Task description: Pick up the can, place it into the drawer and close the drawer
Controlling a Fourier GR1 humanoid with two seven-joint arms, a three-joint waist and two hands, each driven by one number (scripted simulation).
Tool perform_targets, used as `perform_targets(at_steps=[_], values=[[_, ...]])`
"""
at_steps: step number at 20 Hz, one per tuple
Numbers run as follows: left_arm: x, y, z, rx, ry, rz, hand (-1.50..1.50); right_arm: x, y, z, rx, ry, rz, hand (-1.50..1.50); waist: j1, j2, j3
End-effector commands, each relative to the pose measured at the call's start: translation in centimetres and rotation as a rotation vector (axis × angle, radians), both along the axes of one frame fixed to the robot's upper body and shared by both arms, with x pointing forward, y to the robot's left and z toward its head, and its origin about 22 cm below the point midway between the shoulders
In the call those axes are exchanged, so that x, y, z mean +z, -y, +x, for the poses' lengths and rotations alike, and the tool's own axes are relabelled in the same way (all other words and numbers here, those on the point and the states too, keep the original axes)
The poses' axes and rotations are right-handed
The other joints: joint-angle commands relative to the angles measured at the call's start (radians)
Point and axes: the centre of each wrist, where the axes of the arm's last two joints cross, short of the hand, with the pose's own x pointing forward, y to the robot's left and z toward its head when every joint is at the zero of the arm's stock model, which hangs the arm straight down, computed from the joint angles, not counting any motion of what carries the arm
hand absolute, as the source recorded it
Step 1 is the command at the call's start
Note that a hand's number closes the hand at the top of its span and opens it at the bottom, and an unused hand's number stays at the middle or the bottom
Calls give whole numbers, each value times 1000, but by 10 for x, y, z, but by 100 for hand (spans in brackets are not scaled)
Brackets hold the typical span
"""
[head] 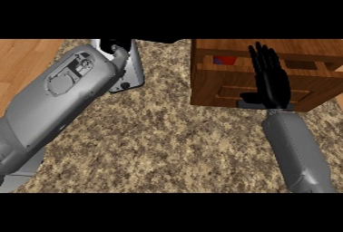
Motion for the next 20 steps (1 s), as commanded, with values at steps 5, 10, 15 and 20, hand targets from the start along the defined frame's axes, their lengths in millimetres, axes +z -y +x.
perform_targets(at_steps=[5,10,15,20], values=[[-18,-25,-20,-2,-17,-11,-150,-4,-21,31,-25,-6,33,-150,17,24,20],[-28,-27,-31,-18,-26,-7,-150,18,-11,51,-66,39,38,-150,33,33,21],[-37,-46,-36,-3,-16,7,-150,35,-34,65,-55,44,42,-150,30,34,20],[-44,-49,-38,-16,-27,12,-150,55,-27,75,-59,51,44,-150,30,42,20]])
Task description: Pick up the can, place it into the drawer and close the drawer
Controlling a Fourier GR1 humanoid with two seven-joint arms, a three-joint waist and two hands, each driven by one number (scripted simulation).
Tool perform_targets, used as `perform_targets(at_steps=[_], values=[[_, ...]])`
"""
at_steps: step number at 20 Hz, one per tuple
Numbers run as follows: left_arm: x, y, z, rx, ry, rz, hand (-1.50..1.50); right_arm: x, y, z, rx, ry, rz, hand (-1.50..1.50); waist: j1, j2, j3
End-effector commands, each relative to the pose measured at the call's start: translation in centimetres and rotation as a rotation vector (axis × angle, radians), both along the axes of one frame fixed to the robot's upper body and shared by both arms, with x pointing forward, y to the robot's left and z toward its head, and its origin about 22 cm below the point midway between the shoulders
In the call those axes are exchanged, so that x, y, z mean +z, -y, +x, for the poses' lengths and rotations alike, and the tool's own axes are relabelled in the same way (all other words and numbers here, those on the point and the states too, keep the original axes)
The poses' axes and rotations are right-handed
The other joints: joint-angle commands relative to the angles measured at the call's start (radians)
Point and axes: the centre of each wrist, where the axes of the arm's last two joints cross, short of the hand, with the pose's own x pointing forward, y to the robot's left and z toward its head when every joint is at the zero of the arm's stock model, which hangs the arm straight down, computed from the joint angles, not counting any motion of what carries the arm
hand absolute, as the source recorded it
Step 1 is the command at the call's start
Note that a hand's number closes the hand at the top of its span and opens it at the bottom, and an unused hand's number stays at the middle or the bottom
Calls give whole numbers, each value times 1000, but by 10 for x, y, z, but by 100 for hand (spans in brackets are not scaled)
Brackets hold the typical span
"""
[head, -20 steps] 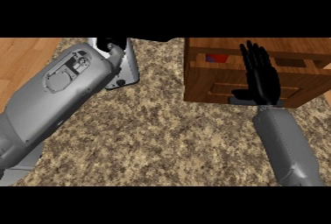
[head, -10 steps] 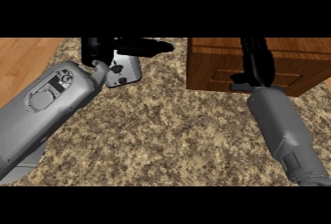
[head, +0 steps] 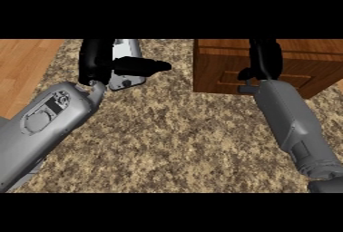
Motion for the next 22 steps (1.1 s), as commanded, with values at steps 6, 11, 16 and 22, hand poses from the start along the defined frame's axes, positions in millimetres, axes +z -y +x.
perform_targets(at_steps=[6,11,16,22], values=[[-24,-18,-12,-18,6,8,-150,48,-14,23,33,12,42,-150,23,20,3],[-1,-19,-14,-29,17,-5,-150,46,-31,23,111,19,161,-150,36,17,6],[-17,-24,-14,19,6,-5,-150,51,-49,24,200,45,366,-150,7,8,6],[-29,-27,-20,19,-13,4,-150,58,-54,25,268,68,576,-150,-11,3,4]])
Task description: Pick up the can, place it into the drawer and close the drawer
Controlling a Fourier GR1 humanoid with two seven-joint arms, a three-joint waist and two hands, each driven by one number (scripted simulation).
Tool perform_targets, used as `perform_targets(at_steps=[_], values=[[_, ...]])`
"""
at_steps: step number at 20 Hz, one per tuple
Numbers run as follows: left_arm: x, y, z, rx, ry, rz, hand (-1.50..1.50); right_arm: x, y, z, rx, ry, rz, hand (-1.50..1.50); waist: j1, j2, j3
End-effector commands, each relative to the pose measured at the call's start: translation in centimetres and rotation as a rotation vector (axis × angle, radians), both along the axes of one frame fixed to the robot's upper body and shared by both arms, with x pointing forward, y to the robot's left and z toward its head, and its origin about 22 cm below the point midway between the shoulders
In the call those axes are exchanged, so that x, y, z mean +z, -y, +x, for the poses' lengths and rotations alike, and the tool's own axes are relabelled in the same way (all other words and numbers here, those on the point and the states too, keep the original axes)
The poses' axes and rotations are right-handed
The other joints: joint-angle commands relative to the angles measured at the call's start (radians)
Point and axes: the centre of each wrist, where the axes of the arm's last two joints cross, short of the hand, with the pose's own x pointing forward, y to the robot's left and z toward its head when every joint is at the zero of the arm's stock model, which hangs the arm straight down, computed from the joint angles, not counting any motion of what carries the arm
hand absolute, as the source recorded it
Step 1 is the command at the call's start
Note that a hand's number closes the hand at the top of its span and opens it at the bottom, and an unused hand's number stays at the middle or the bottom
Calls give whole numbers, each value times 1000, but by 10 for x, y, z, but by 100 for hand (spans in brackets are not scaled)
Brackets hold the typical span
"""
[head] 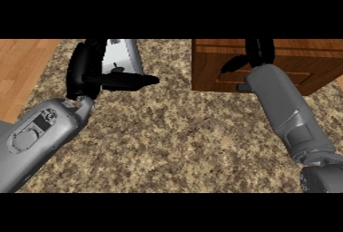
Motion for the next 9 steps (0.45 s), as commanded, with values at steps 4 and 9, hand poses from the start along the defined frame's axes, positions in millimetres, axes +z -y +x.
perform_targets(at_steps=[4,9], values=[[-11,-19,-5,21,-3,14,-150,27,-40,8,74,22,442,-150,2,-13,-5],[-34,-21,-17,41,-5,-9,-150,26,-15,9,95,25,477,-150,-11,-14,-7]])
